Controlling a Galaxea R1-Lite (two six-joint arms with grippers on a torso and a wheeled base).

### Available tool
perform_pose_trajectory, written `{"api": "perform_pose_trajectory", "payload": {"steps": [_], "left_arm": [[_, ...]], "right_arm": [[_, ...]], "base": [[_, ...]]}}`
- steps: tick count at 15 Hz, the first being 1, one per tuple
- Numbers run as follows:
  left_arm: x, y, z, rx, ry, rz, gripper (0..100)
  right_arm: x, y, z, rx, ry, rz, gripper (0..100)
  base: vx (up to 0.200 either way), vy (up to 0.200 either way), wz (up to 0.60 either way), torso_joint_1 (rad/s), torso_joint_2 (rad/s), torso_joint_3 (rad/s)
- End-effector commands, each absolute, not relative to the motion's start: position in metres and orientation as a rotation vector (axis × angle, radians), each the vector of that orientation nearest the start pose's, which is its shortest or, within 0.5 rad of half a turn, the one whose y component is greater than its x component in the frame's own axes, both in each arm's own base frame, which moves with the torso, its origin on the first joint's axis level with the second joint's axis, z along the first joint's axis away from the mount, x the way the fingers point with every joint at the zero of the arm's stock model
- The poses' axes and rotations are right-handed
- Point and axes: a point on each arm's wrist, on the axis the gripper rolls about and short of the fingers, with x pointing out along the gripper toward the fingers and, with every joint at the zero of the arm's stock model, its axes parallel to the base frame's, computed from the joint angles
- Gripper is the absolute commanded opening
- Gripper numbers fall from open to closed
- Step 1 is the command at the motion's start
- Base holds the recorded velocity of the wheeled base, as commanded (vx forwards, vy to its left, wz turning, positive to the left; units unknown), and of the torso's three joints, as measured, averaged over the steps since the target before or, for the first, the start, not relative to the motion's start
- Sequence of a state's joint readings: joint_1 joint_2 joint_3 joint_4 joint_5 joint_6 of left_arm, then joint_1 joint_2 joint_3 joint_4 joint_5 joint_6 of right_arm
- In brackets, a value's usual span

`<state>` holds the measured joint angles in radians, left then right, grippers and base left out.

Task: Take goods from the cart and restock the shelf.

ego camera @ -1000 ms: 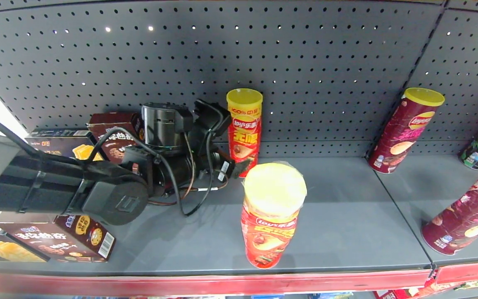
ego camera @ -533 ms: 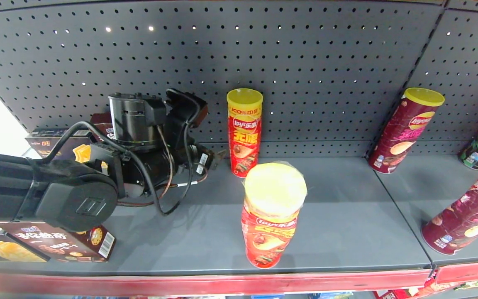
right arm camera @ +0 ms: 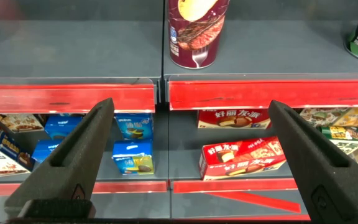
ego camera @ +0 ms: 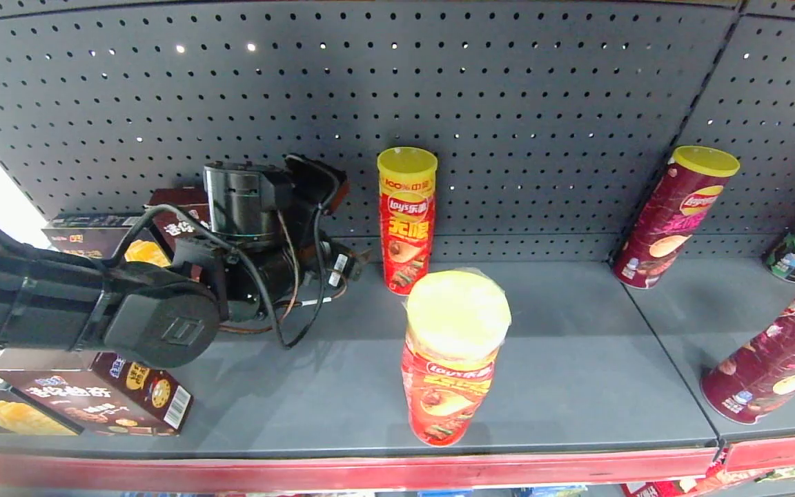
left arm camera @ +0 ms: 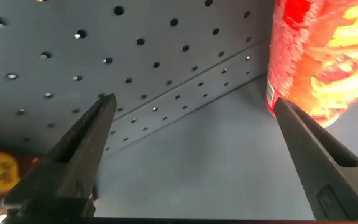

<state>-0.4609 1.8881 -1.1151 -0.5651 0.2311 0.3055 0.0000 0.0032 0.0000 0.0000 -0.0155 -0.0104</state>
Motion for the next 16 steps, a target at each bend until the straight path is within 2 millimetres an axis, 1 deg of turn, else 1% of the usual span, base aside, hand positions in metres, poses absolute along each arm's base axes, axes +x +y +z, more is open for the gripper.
{"api": "perform_pose_trajectory", "payload": {"steps": [1, 3, 8, 14, 16], "left_arm": [[0.347, -0.167, 0.186, 0.378, 0.175, -0.260, 100], [0.351, -0.168, 0.183, 0.379, 0.183, -0.258, 100], [0.354, -0.171, 0.179, 0.380, 0.190, -0.263, 100], [0.355, -0.181, 0.177, 0.378, 0.184, -0.288, 100], [0.354, -0.188, 0.176, 0.364, 0.183, -0.302, 100]], "right_arm": [[-0.022, 0.000, 0.076, -0.011, 0.005, -0.015, 100], [-0.022, 0.000, 0.076, -0.011, 0.005, -0.015, 100], [-0.022, 0.000, 0.076, -0.011, 0.005, -0.015, 100], [-0.023, 0.000, 0.076, -0.011, 0.003, -0.015, 100], [-0.023, 0.000, 0.076, -0.011, 0.003, -0.015, 100]], "base": [[0.000, 0.000, 0.00, 0.000, 0.00, 0.000], [0.000, 0.000, 0.00, 0.000, 0.00, 0.000], [0.000, 0.000, 0.00, 0.000, 0.00, 0.000], [0.000, 0.000, 0.00, 0.000, 0.00, 0.000], [0.000, 0.000, 0.00, 0.000, 0.00, 0.000]]}}
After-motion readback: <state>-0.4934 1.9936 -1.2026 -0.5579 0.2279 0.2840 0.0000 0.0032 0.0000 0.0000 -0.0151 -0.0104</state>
